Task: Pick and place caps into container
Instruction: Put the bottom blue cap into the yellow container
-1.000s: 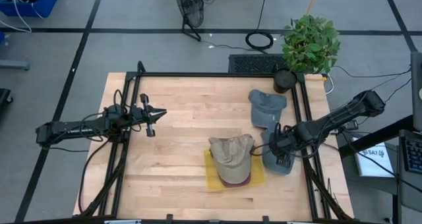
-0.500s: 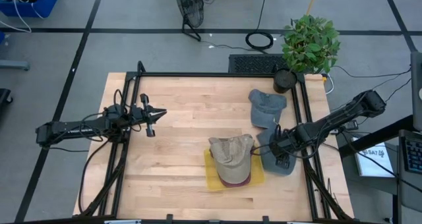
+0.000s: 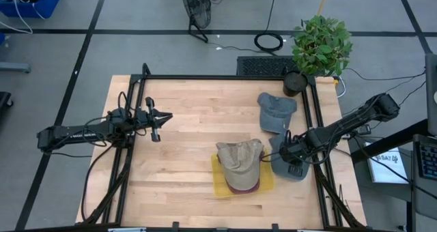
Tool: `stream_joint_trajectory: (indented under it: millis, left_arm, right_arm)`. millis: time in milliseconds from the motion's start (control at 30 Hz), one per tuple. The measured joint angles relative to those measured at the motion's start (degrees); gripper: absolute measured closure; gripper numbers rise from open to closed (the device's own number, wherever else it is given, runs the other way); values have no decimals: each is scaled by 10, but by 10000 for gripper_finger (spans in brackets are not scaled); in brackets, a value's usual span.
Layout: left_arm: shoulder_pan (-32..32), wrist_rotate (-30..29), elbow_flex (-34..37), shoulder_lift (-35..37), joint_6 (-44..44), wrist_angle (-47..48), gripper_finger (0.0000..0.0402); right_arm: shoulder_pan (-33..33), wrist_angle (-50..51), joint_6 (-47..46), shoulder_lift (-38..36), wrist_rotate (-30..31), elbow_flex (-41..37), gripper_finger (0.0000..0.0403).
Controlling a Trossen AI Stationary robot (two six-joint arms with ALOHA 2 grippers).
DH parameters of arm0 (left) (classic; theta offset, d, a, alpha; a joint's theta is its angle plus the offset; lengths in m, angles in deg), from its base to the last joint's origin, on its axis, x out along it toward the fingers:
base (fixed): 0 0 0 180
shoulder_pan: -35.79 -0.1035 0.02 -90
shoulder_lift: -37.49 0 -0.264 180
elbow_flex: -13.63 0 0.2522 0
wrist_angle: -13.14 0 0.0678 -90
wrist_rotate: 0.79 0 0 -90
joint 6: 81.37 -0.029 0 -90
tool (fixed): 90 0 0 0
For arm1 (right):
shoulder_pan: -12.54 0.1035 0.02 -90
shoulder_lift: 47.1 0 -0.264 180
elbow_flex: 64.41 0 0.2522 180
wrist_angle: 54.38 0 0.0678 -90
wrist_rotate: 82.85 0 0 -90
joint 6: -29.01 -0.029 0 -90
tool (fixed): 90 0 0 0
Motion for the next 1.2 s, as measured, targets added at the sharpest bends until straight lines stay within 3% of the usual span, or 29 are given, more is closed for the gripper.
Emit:
stream_joint_trajectory:
  millis: [233,533,700,1000,1200]
  left_arm:
    - [0,0,0,0,0,0,364]
    - [0,0,0,0,0,0,364]
    - [0,0,0,0,3,0,364]
    - [0,0,0,0,11,0,364]
    - [0,0,0,0,12,0,364]
  right_arm:
    - [-1,63,0,-3,-6,43,396]
    - [-1,309,14,-2,91,240,400]
    - [0,379,12,-2,138,340,401]
    - [-1,406,50,-3,229,463,402]
    - [-1,354,101,-3,266,512,402]
